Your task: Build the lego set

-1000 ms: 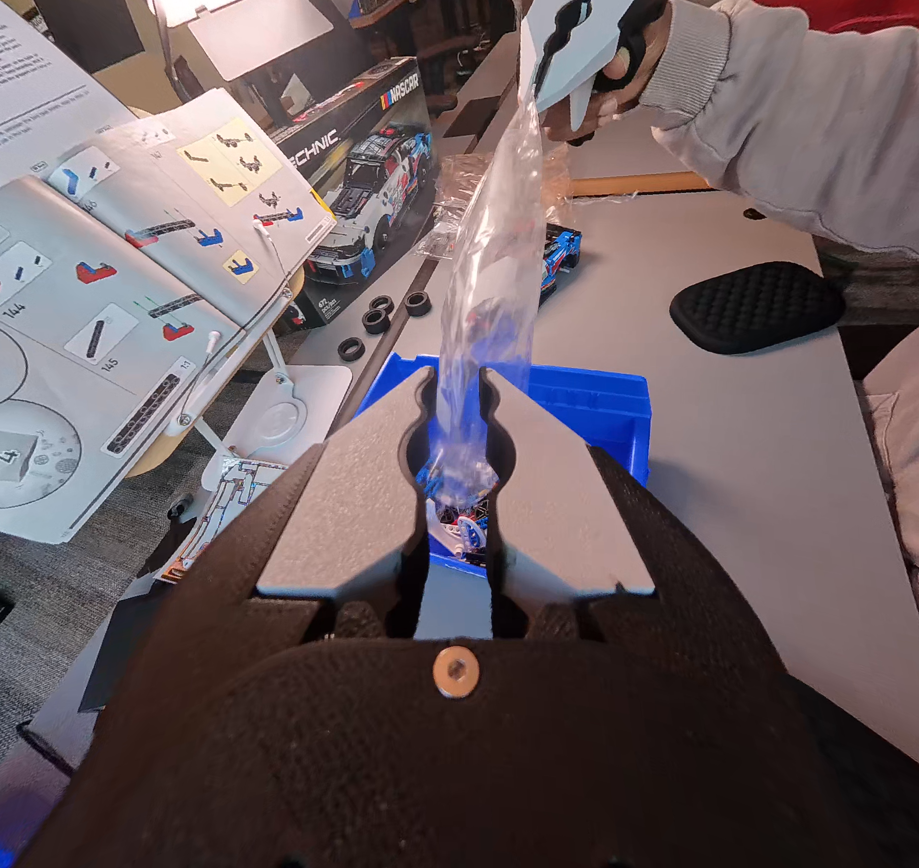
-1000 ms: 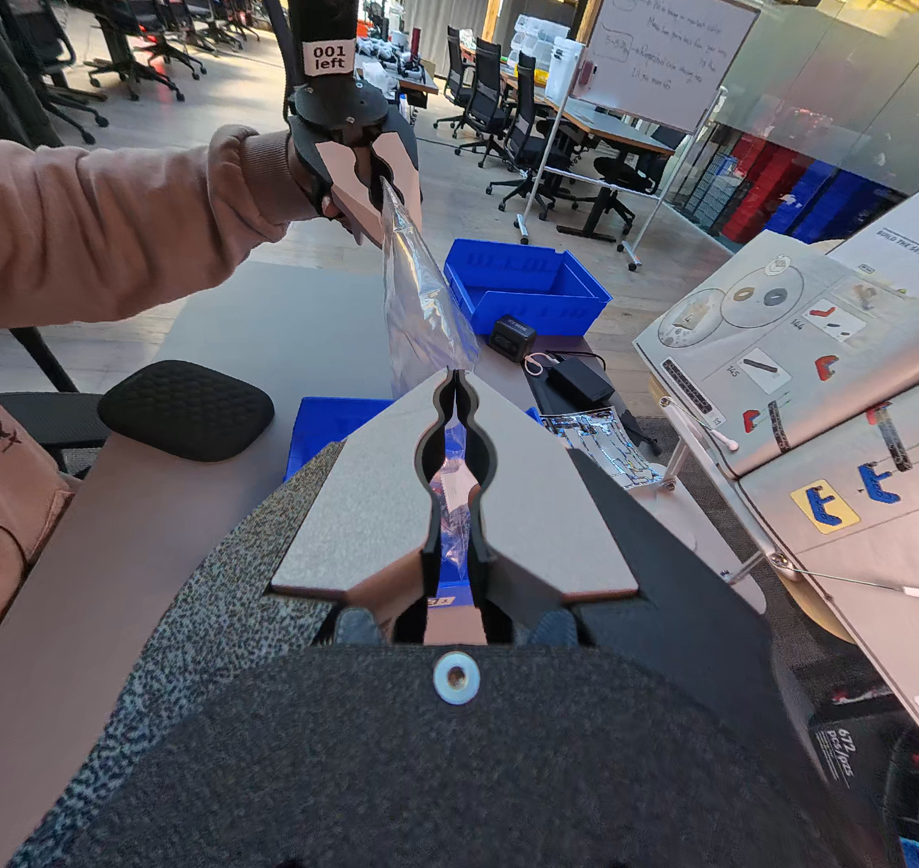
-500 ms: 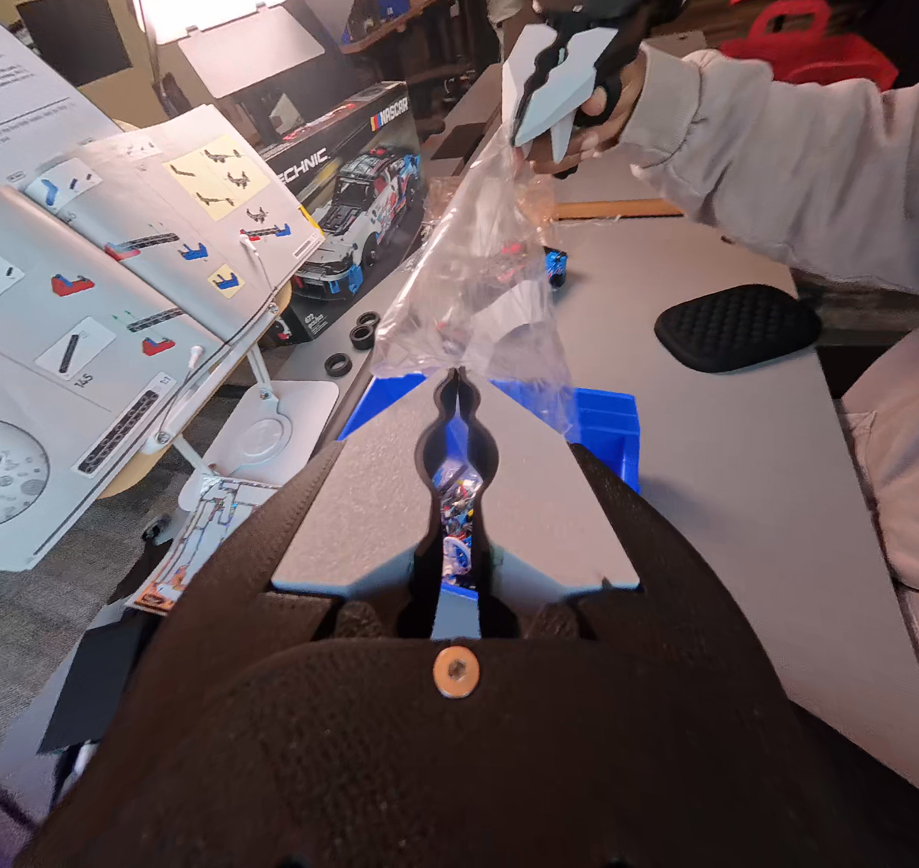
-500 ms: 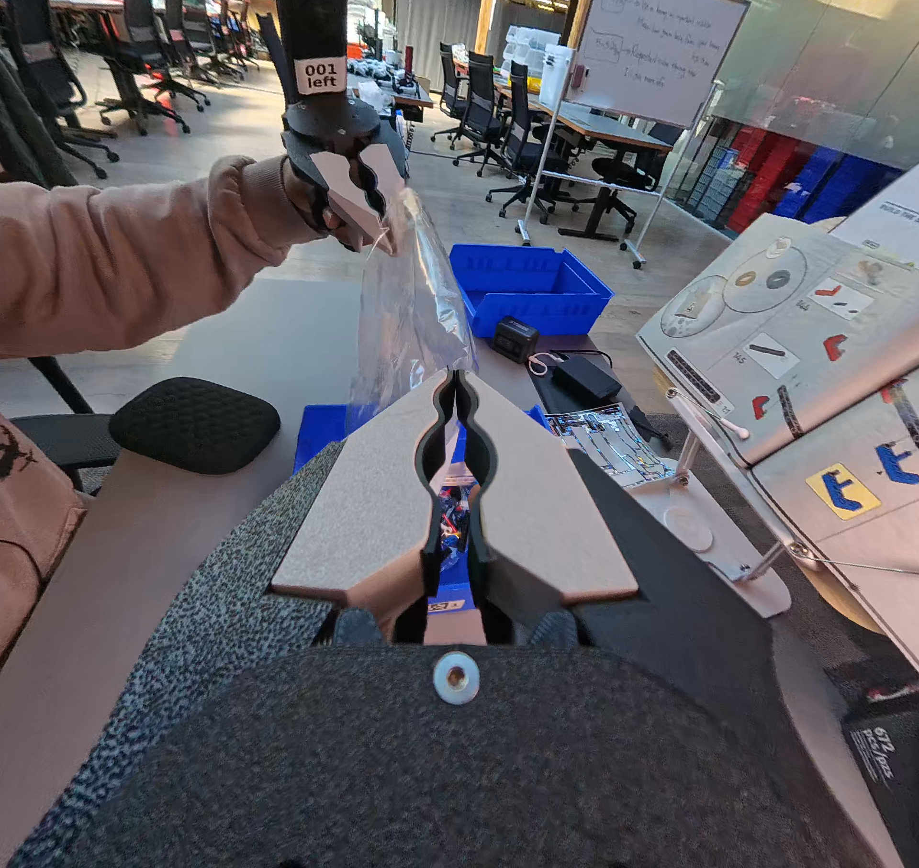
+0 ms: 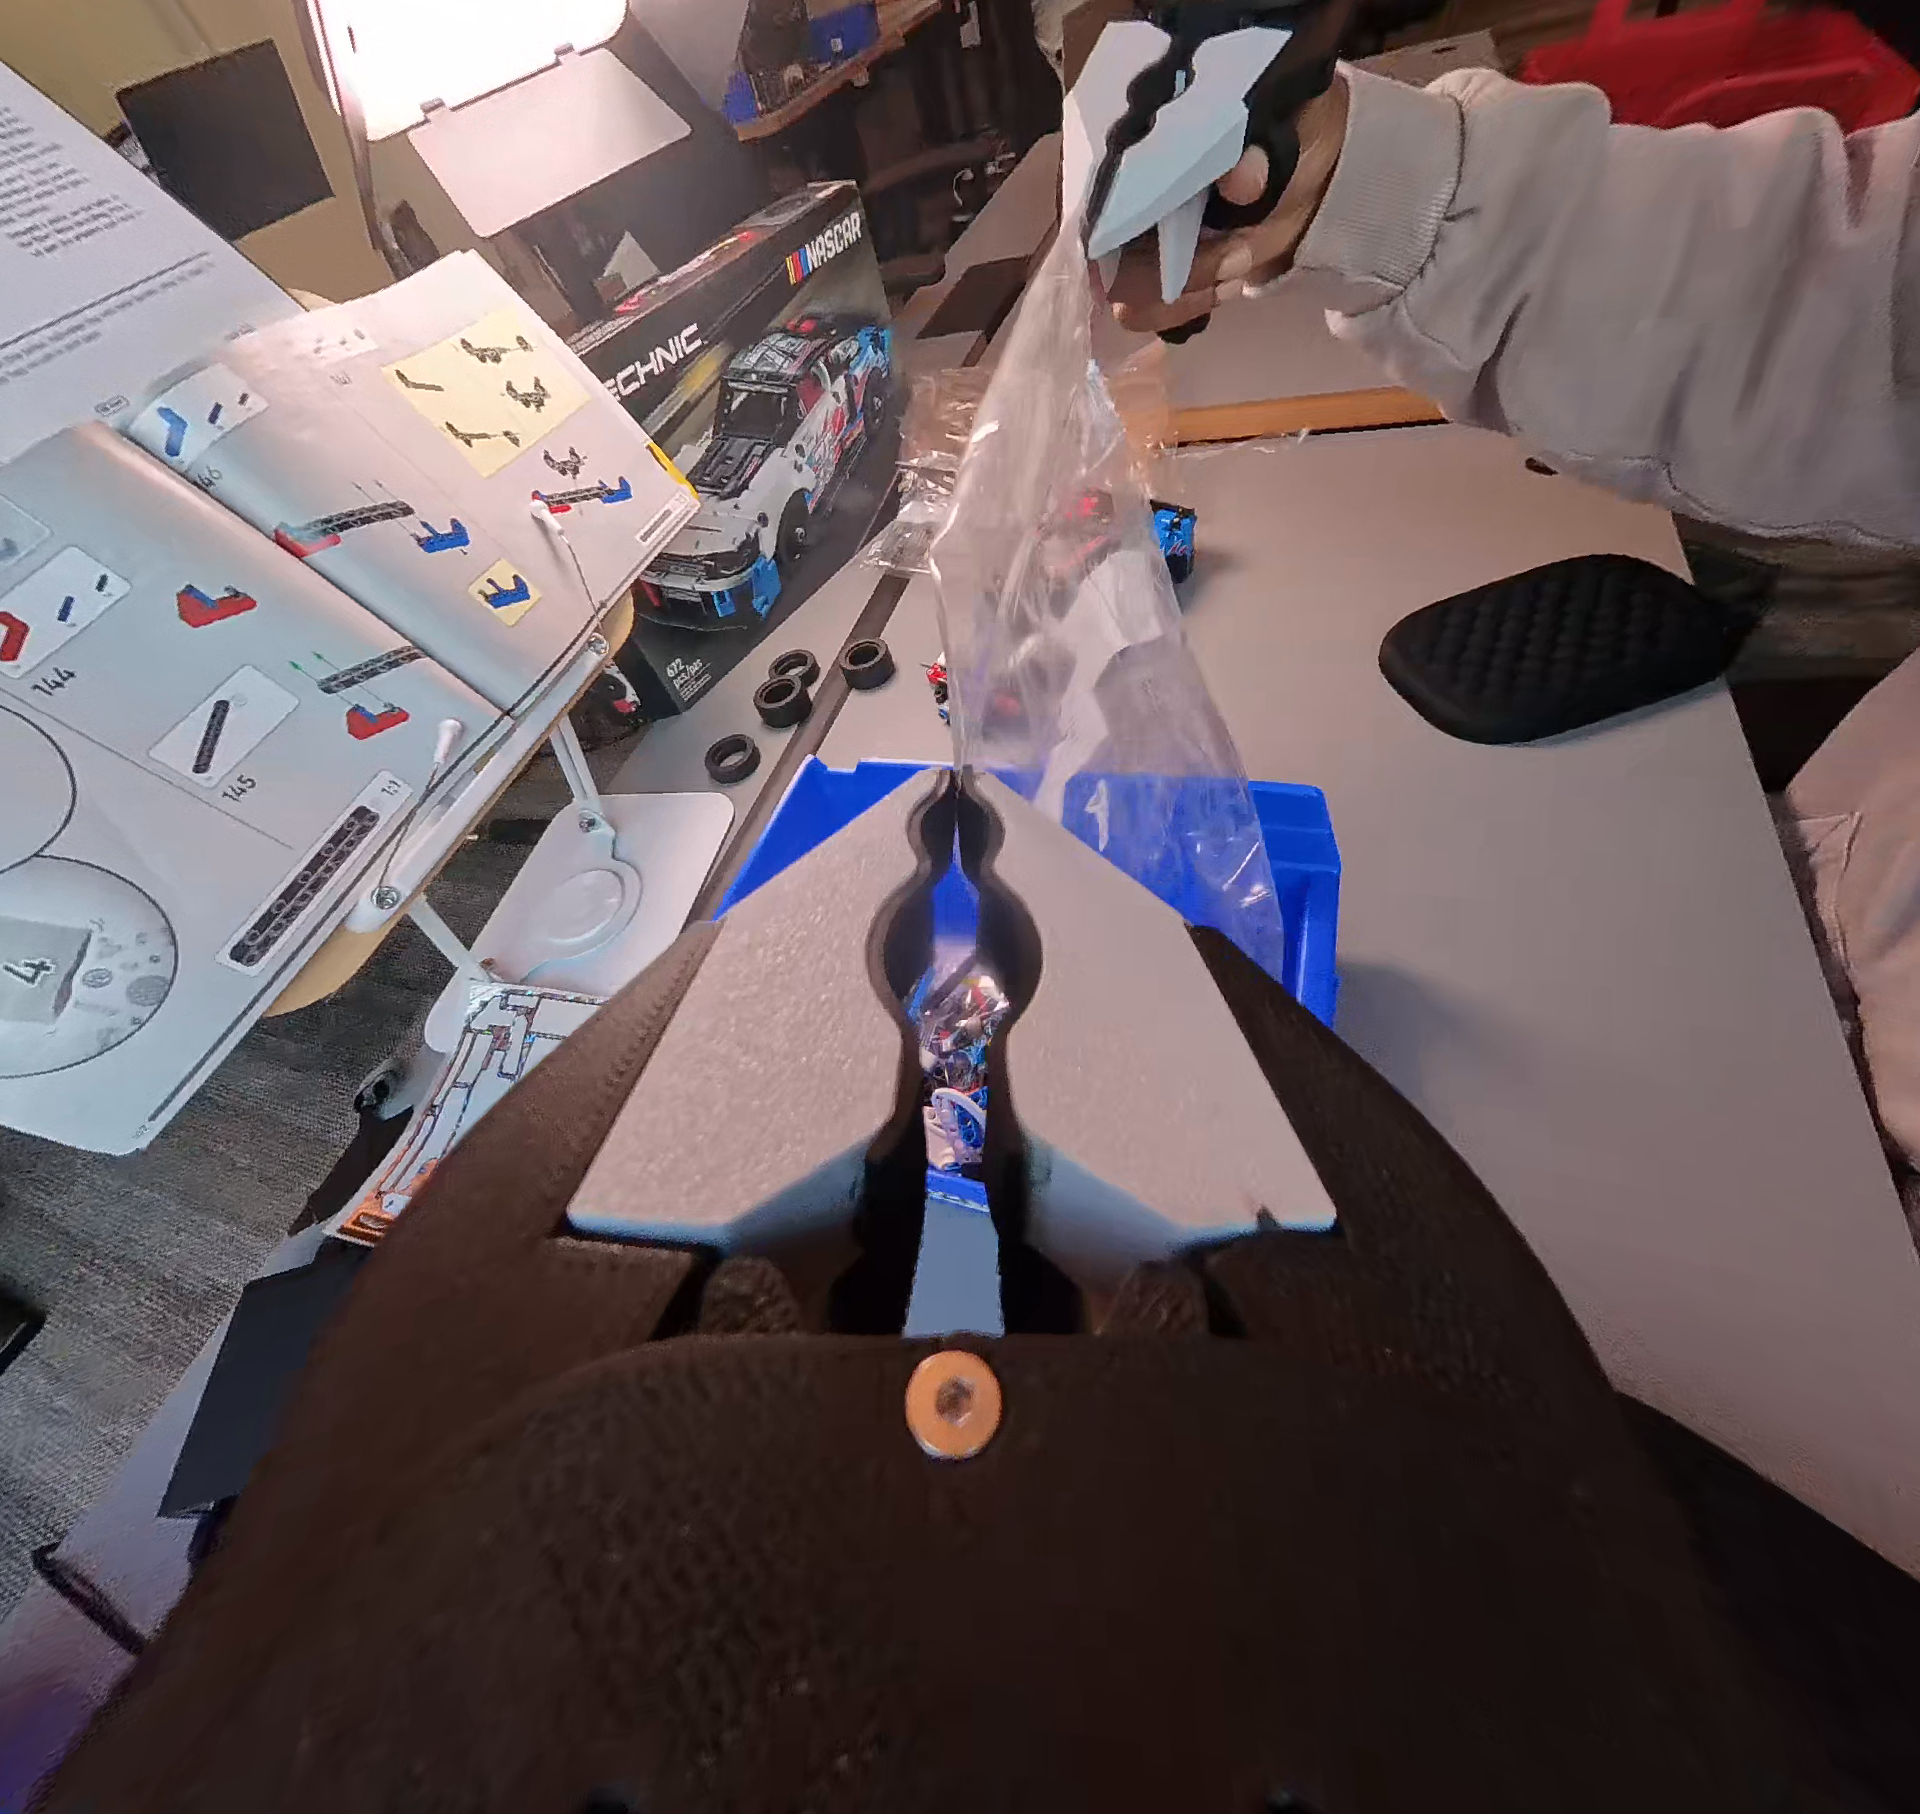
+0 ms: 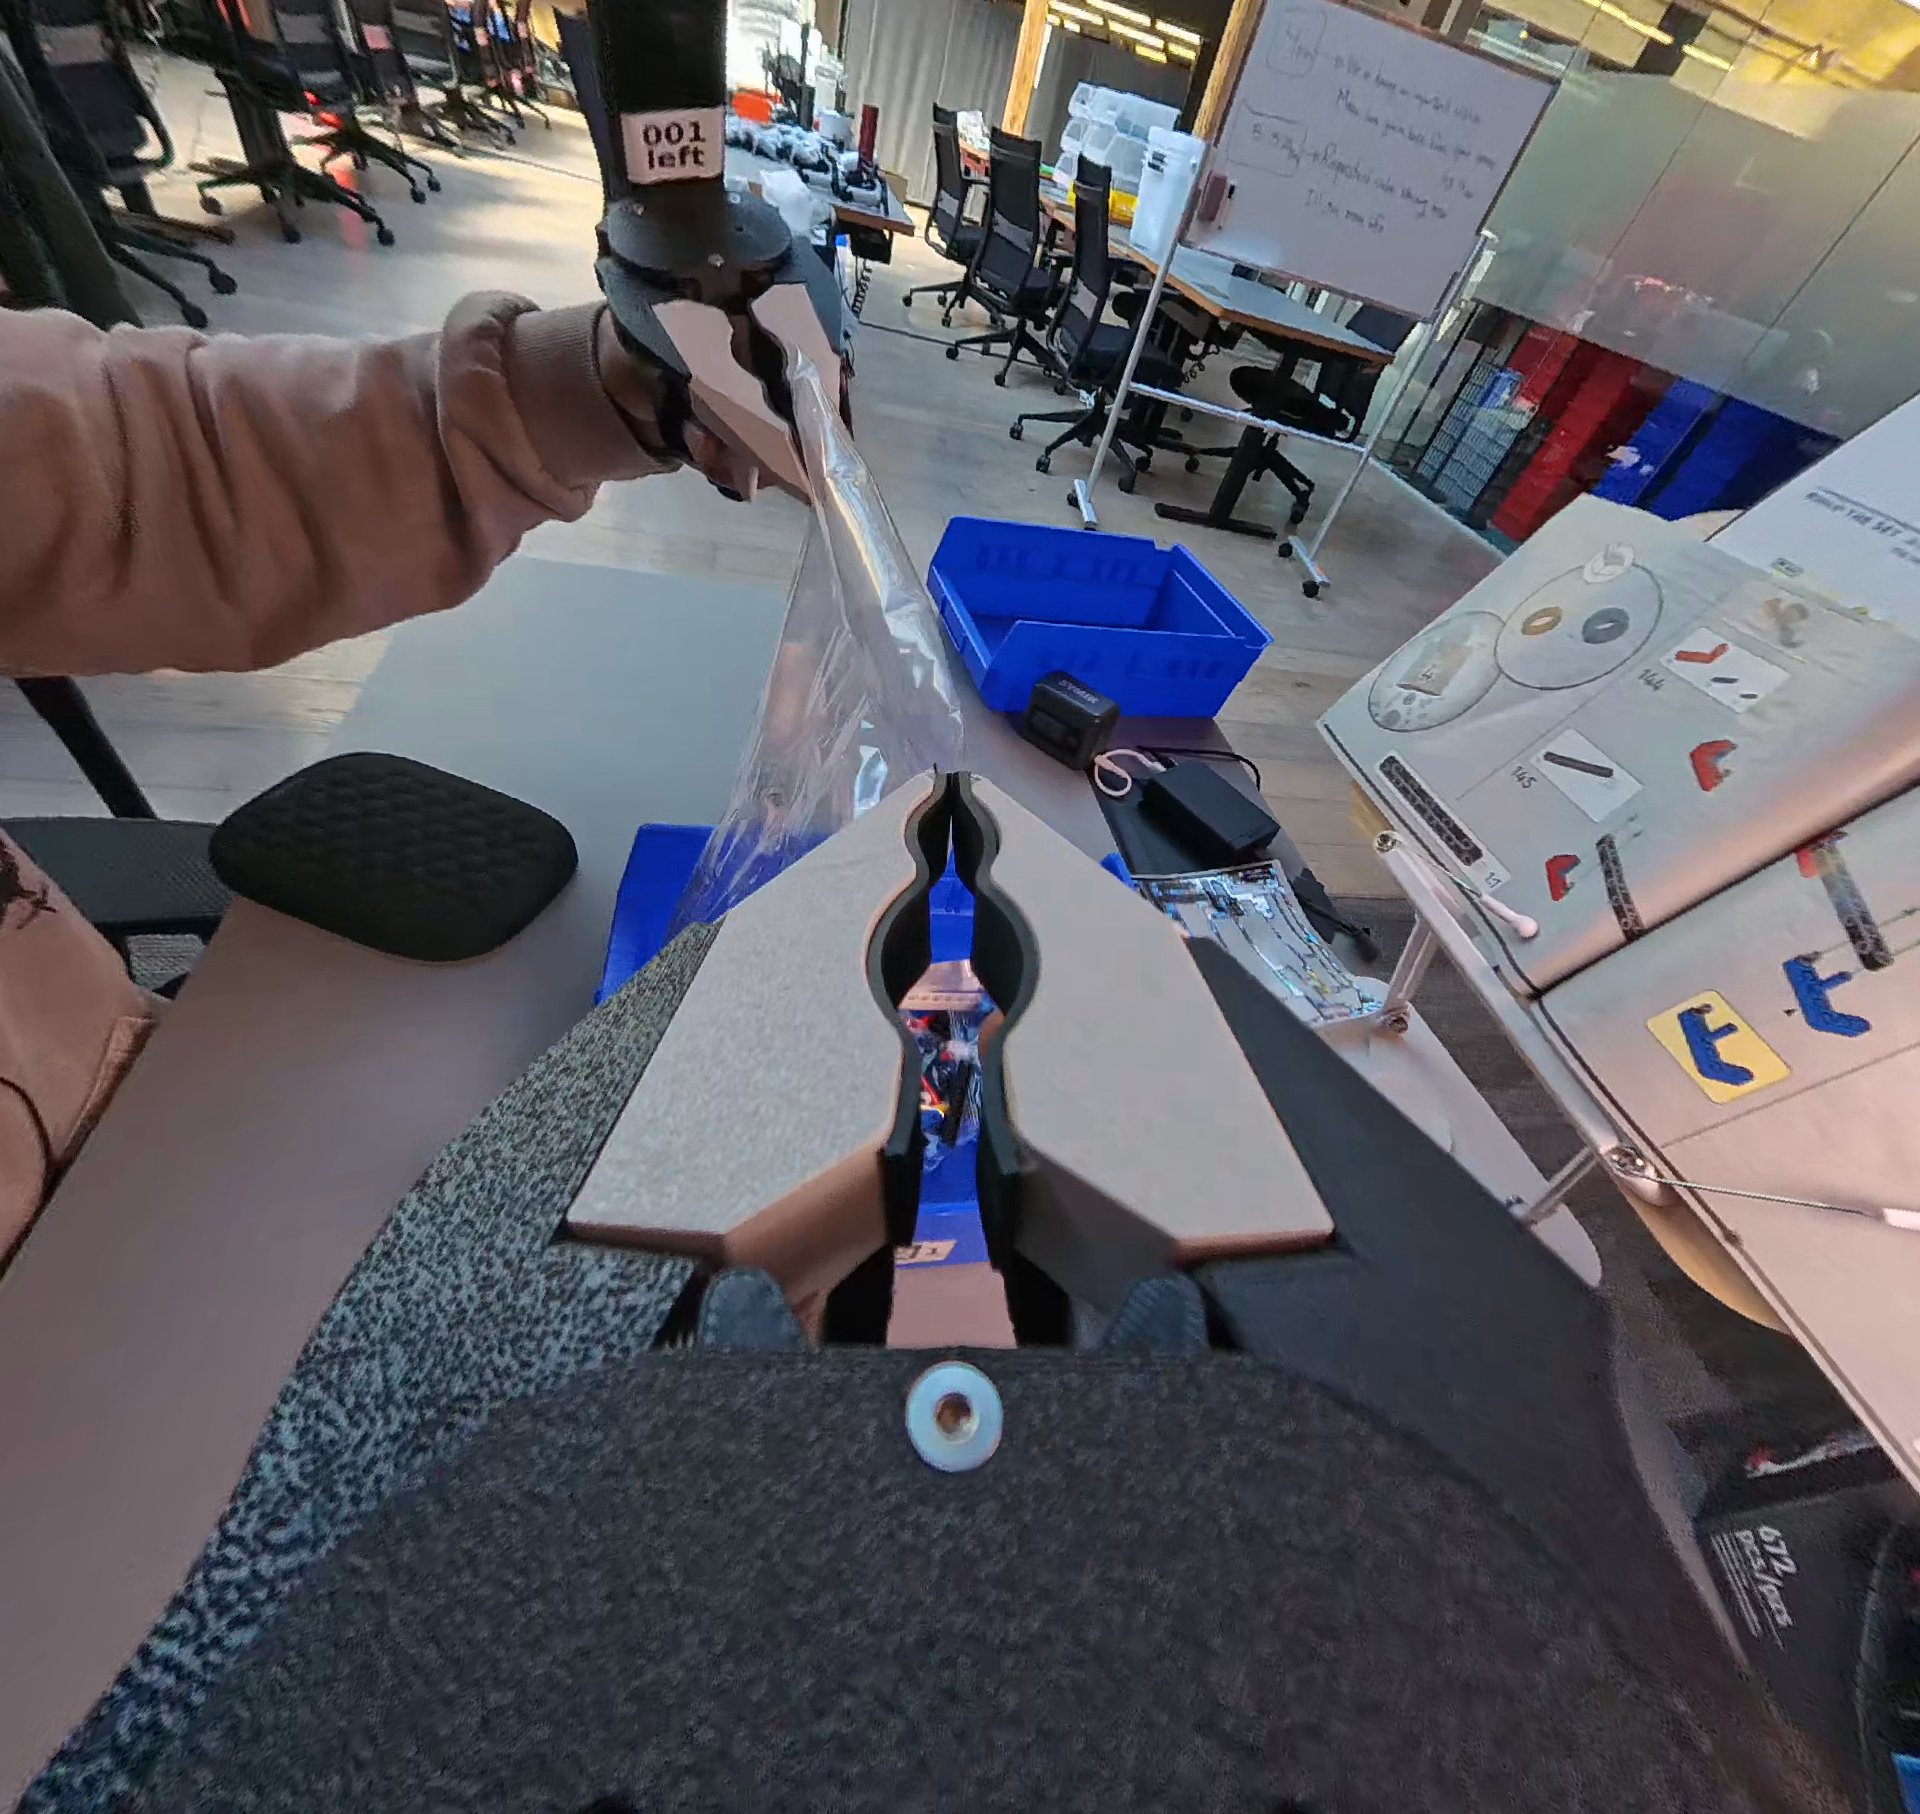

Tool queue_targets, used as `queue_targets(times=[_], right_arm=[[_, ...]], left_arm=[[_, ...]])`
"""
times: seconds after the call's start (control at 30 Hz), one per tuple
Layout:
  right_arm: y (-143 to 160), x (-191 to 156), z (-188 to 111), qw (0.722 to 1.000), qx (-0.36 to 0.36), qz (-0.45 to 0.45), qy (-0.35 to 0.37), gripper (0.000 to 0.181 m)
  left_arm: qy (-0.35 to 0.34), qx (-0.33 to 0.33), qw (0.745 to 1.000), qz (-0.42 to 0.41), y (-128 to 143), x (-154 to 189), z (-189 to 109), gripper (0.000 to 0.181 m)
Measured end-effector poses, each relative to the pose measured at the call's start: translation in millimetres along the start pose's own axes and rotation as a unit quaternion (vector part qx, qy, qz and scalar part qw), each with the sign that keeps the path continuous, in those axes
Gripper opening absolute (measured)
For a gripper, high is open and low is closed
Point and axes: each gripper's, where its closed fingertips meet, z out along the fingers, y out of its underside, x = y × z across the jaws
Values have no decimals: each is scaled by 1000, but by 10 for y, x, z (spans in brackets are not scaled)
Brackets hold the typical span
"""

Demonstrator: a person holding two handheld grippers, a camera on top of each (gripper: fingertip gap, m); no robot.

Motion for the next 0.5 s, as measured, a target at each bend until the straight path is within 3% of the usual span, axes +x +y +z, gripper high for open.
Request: queue_targets(times=[0.13, 0.17, 0.27, 0.33, 0.5], right_arm=[[-69, -71, -131, 998, 1, -45, 36, 0], [-65, -83, -166, 996, -9, -66, 53, 9], [-147, -246, -237, 992, -58, -96, 60, 58], [-233, -377, -213, 981, -106, -146, 73, 79], [-17, -904, 106, 942, -264, -206, 7, 95]], left_arm=[[-24, 30, 999, 34, -193, 174, -57, 0], [-42, 20, 997, 54, -209, 199, -50, 0], [-59, 7, 995, 86, -306, 316, 20, 0], [-48, 0, 993, 107, -387, 443, 119, 0], [-37, -10, 987, 155, -617, 733, 418, 0]])
